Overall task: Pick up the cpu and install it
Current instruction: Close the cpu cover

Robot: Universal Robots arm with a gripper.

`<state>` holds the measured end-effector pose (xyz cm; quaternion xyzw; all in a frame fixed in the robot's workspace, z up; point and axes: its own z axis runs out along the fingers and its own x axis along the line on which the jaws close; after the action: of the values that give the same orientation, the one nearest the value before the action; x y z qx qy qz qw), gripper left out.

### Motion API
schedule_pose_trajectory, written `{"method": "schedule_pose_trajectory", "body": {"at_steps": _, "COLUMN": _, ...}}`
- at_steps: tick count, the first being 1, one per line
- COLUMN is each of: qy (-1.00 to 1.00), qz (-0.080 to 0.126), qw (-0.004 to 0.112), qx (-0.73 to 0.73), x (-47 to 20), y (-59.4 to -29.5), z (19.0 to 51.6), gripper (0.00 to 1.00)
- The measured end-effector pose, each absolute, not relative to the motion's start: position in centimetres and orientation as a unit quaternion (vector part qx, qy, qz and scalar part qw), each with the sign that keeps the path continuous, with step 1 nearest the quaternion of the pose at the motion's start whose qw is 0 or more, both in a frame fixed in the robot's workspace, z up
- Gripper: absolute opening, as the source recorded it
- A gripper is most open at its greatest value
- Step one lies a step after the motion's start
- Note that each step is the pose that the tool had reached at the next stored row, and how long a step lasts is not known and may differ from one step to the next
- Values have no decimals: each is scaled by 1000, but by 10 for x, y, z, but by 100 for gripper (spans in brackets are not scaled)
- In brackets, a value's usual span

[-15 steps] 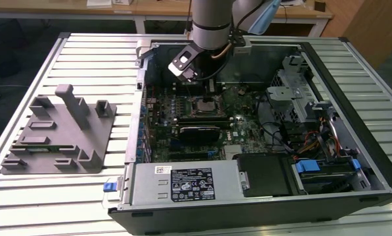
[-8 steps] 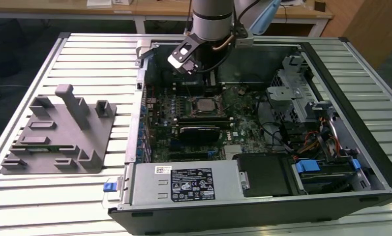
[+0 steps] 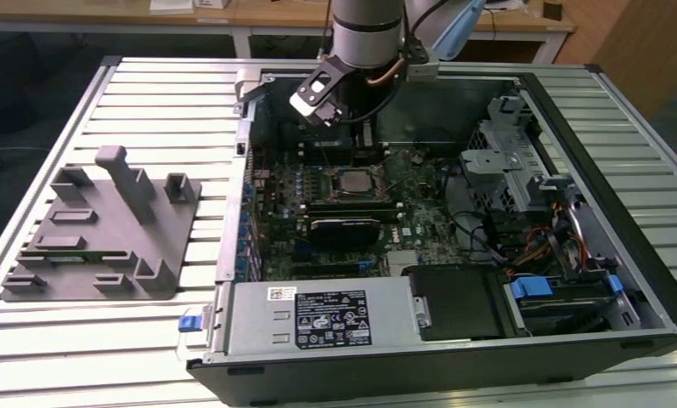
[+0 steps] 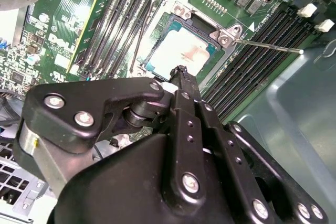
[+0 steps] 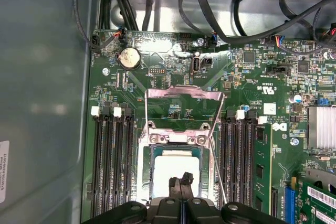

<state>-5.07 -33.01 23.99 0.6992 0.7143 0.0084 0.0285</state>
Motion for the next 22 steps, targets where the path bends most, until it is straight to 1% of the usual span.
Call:
{"method": "schedule_pose_trajectory", "body": {"at_steps": 9, "qy": 714, "qz": 8, "qw": 29, "qx": 699, "x": -51, "y": -330, "z": 242, "gripper": 11}}
{"method": "schedule_pose_trajectory", "body": {"at_steps": 22, "qy": 714, "qz": 8, "qw": 29, "qx": 699, "x": -51, "y": -330, "z": 266, "gripper": 11}}
